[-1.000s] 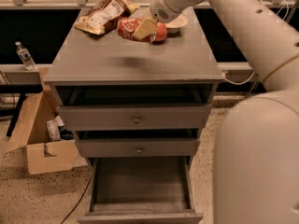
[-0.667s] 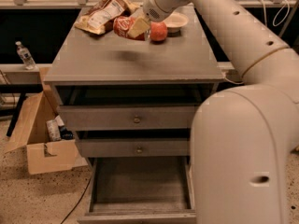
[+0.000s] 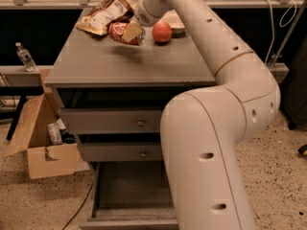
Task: Pick coke can from bottom drawer and place on counter
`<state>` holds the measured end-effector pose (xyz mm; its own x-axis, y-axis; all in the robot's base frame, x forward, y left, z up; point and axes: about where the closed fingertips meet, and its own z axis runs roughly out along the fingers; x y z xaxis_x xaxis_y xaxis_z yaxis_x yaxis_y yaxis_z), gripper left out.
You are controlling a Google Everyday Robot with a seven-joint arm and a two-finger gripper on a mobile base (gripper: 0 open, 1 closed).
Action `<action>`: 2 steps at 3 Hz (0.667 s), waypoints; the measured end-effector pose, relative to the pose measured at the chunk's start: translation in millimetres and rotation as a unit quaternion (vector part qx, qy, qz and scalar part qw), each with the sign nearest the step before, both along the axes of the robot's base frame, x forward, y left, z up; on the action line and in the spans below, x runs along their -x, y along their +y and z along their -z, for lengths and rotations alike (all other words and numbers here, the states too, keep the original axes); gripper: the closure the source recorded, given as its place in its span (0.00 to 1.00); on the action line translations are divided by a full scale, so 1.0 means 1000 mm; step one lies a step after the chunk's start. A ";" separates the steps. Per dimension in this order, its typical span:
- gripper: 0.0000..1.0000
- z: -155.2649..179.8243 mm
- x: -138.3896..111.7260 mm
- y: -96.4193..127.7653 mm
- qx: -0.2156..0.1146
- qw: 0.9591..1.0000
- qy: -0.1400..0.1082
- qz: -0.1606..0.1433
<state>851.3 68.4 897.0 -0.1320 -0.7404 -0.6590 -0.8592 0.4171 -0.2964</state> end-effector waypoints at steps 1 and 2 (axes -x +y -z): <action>0.28 0.006 -0.004 0.009 0.002 1.000 0.008 -0.003; 0.03 0.007 -0.008 0.010 0.001 1.000 0.010 -0.001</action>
Offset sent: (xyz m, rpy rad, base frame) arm 0.0221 0.0028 0.0078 0.0040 0.0165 -0.0090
